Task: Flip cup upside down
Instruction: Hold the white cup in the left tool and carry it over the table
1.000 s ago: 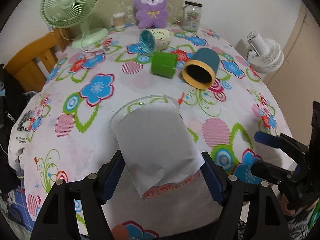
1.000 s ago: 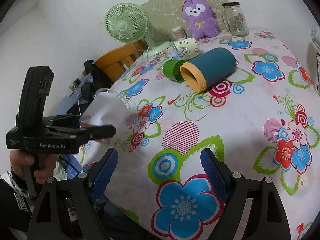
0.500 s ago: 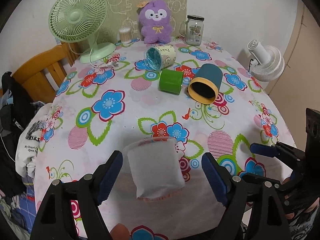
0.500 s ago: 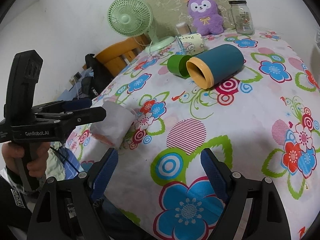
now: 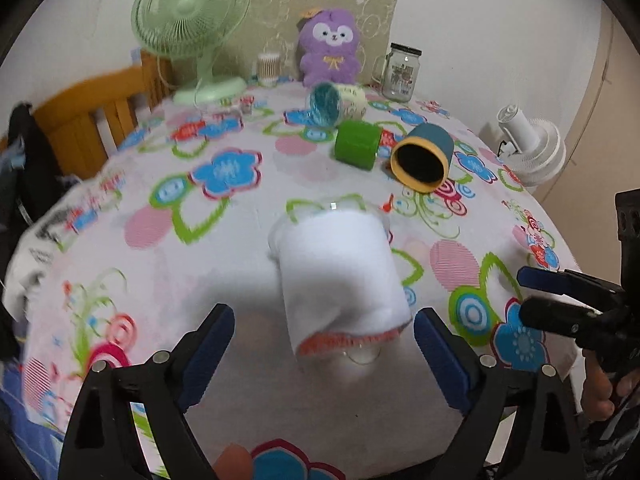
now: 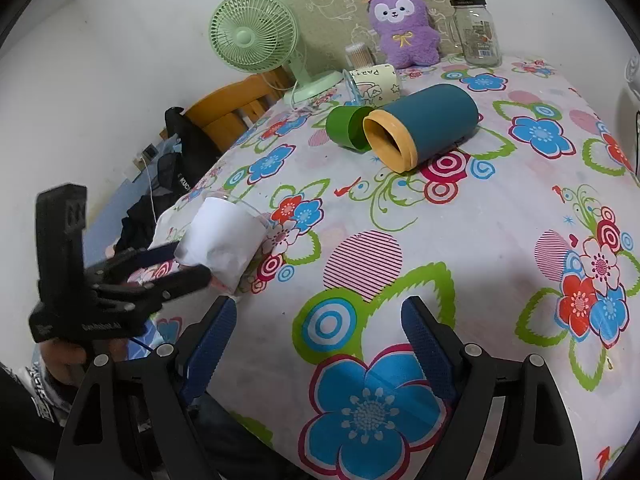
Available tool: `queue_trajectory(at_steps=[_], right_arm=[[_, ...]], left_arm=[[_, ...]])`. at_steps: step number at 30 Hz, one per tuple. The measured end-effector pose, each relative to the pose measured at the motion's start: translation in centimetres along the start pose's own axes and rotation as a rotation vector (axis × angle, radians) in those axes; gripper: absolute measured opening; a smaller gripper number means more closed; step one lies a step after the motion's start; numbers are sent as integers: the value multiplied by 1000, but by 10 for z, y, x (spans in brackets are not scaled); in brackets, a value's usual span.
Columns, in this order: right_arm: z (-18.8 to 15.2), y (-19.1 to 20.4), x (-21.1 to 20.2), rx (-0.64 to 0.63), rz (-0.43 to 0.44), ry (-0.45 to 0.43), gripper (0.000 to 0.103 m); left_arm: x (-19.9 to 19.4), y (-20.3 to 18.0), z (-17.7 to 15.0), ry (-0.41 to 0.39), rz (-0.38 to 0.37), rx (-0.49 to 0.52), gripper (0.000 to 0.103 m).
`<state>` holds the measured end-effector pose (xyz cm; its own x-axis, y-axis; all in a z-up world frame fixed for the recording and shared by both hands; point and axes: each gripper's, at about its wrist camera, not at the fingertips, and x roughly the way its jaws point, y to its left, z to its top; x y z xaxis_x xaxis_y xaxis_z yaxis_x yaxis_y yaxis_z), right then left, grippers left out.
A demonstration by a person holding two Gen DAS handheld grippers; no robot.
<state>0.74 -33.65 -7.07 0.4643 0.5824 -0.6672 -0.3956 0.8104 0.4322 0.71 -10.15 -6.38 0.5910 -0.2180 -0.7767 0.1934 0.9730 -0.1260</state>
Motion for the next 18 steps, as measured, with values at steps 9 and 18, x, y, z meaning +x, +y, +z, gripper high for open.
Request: queue_trajectory(at_steps=[9,18], right_arm=[[1,10,7,-18,1,15,86],[5,12,7,-19,21,4,86]], left_arm=[[6,0,-5,6,-49,-15,67],[-12,-3,10,76,-68,-9,67]])
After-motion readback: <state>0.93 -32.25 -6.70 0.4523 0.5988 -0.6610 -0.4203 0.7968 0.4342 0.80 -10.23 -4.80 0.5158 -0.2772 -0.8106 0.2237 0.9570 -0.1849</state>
